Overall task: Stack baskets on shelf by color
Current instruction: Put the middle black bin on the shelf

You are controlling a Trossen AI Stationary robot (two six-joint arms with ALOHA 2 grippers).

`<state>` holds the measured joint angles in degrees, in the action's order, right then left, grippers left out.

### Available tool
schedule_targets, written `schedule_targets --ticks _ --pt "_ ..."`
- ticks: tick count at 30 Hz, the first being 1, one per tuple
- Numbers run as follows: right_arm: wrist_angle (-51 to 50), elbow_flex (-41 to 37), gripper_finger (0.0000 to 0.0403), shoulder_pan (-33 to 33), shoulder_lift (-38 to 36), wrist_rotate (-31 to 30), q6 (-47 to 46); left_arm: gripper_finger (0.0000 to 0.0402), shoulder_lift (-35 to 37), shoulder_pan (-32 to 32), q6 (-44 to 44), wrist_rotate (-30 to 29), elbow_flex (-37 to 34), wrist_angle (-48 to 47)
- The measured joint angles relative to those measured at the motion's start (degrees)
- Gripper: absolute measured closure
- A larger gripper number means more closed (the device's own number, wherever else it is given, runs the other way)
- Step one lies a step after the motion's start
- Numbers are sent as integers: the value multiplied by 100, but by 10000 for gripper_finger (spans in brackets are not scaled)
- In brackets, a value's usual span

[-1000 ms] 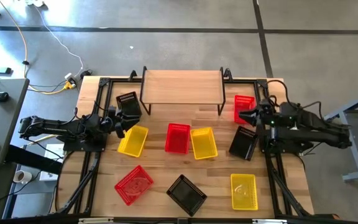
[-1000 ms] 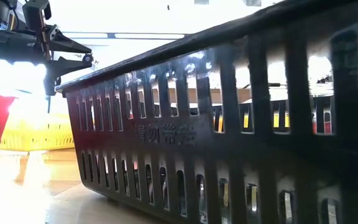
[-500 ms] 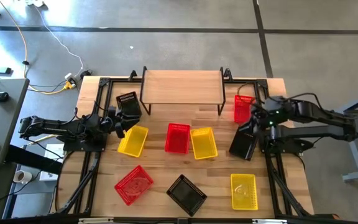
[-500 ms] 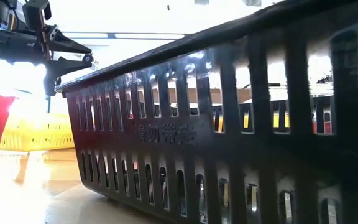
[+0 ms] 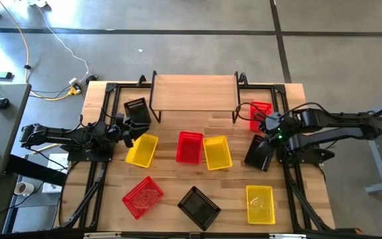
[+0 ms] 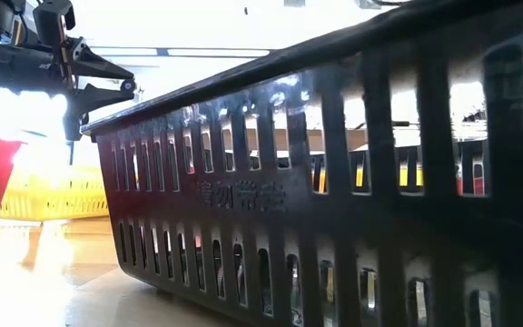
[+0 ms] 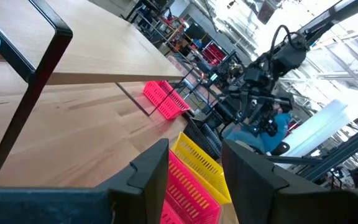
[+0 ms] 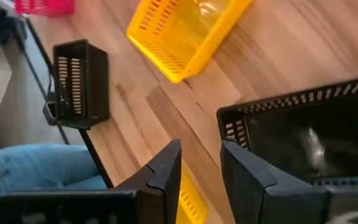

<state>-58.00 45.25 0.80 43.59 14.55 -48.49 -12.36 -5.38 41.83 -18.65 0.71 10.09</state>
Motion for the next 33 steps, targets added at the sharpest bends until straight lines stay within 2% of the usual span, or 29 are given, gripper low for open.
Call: schedule_targets --ticks 13,22,33 --pt "0 0 304 725 736 -263 -528 264 -2 0 -1 0 0 -2" --pt "2 0 304 1329 1399 -856 -506 264 0 0 -1 0 0 -2" --pt "283 0 304 1706 2326 -844 -504 264 -2 1 -1 0 0 -2"
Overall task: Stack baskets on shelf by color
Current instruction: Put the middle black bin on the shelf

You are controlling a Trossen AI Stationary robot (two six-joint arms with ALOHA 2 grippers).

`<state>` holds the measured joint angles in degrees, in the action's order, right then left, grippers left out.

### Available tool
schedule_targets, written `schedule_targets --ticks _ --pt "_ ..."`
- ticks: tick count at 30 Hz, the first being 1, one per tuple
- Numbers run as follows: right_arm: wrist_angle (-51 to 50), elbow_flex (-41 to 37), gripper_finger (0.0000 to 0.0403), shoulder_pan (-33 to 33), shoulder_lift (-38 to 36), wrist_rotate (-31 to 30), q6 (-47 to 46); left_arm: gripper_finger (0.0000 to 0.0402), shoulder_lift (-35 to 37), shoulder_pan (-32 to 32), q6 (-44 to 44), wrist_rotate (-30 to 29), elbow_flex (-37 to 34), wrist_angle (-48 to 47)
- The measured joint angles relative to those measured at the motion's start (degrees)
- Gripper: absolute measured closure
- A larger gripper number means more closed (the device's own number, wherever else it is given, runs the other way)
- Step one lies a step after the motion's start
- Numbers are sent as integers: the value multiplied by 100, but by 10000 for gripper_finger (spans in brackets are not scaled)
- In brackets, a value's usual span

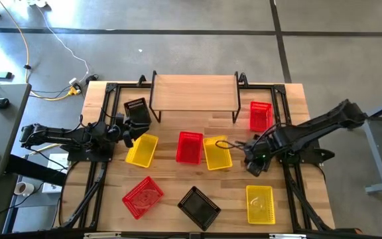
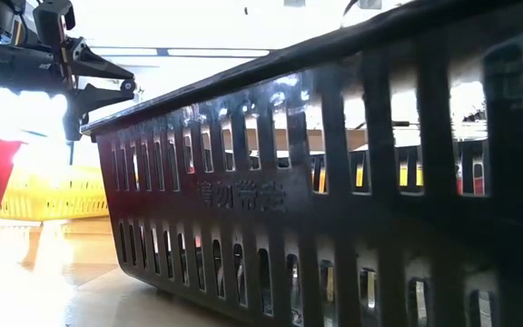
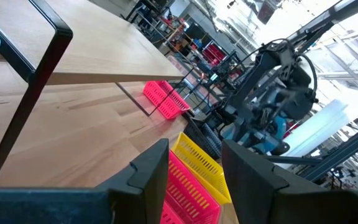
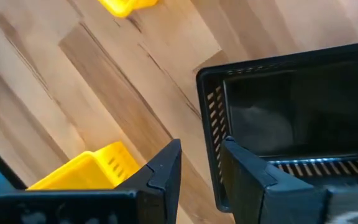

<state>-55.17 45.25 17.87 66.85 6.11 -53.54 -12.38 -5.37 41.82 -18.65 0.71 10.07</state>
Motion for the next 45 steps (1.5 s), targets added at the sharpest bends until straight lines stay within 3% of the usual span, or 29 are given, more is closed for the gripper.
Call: schedule_targets --ticks 19,22,26,33,45 --pt "107 0 307 144 1419 105 -48 264 1 -2 0 0 1 0" --pt "110 0 329 142 1499 137 -46 264 1 -2 0 1 1 0" --pt "111 0 390 142 1470 195 -44 264 1 -2 0 0 1 0" --pt "61 93 399 144 1232 201 -411 264 1 -1 -1 2 0 -103" --pt "-551 1506 402 84 1170 -986 -569 264 0 0 -2 2 0 -264"
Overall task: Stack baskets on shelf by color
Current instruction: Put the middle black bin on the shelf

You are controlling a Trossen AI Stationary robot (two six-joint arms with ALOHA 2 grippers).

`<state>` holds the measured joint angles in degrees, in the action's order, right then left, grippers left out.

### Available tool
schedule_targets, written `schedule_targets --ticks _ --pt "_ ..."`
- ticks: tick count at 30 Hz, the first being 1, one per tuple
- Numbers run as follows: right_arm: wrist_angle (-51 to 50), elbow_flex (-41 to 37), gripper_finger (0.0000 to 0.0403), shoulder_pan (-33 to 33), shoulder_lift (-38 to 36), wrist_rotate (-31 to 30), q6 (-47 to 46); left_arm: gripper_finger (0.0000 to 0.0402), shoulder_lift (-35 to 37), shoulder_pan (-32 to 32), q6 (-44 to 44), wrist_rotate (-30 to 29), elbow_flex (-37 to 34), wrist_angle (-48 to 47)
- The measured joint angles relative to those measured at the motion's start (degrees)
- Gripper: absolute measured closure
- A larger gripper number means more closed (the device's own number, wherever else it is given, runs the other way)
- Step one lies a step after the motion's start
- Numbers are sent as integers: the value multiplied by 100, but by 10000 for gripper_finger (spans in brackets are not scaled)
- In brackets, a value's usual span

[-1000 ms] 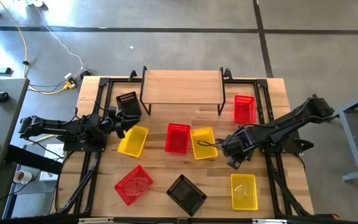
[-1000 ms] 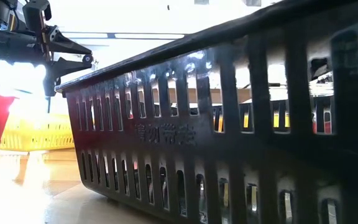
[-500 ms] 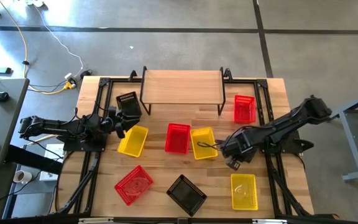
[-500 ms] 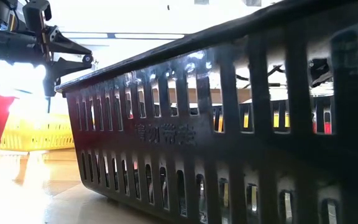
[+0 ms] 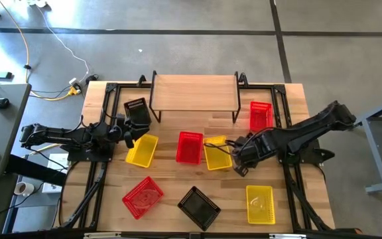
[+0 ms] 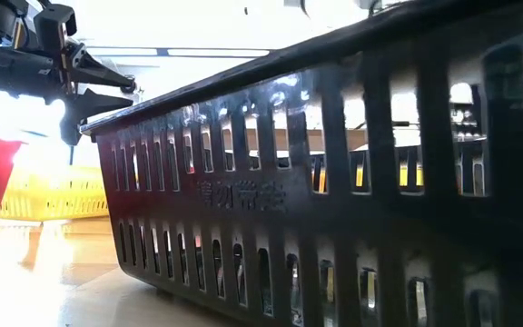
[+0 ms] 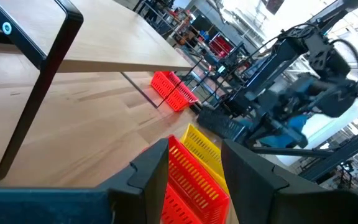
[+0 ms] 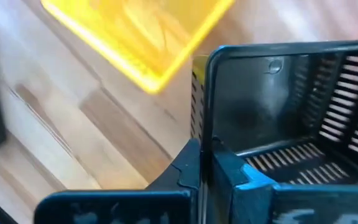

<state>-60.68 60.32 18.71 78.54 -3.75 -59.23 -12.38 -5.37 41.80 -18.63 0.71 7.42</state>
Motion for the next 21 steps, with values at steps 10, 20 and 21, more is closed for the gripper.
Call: schedule_targets --ticks 10,20,21 --pt "-458 1046 402 -217 0 -694 123 264 1 -2 3 -1 0 -2" --pt "-600 2077 403 -514 0 -1621 1039 264 0 -1 7 -1 0 -3" --pt "-604 2197 403 -571 0 -1734 1200 264 0 -1 9 -2 0 -4"
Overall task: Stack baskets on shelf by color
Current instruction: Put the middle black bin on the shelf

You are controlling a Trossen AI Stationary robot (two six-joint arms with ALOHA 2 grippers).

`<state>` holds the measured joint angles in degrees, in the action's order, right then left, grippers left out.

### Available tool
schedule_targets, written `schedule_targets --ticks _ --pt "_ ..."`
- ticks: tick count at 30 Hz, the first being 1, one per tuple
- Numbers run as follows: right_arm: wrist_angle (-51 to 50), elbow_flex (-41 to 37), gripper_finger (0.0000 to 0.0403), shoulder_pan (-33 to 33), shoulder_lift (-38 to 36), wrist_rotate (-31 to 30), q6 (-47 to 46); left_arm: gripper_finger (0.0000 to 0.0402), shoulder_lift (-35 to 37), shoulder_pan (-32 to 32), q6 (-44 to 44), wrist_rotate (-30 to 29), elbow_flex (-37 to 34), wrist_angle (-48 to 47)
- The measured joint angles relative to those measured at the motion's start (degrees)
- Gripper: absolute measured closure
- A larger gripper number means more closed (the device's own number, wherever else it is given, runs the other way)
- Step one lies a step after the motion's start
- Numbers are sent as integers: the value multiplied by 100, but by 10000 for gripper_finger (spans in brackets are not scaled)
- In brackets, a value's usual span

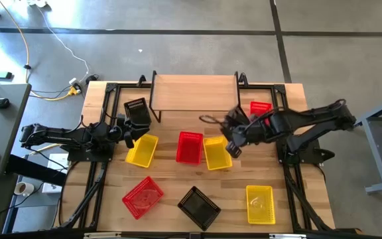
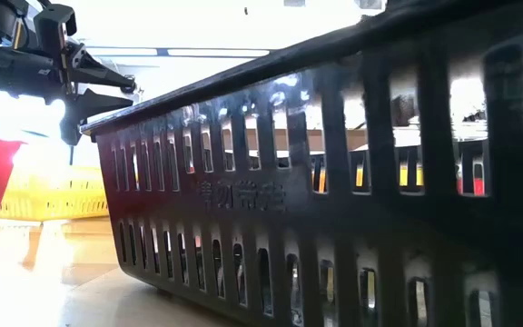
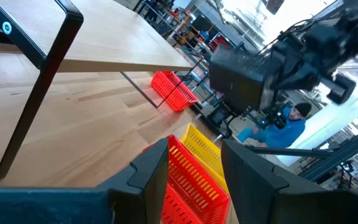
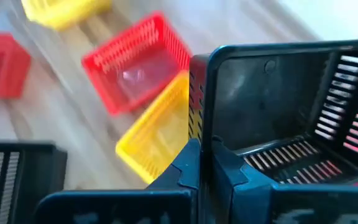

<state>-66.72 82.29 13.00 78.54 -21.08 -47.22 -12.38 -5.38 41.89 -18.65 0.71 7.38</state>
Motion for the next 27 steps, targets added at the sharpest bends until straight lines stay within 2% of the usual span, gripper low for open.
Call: schedule_targets --ticks 6,15,21,27 --pt "9 664 403 -462 0 -557 1353 264 0 1 -4 1 0 0" --pt "312 1079 403 -1471 5 -740 3641 264 0 1 -2 -1 0 2" --pt "644 1079 403 -2152 187 -641 5134 264 0 -1 -1 -1 1 -12" --pt "798 1077 403 -2680 548 -255 5849 264 2 1 11 -1 0 -38"
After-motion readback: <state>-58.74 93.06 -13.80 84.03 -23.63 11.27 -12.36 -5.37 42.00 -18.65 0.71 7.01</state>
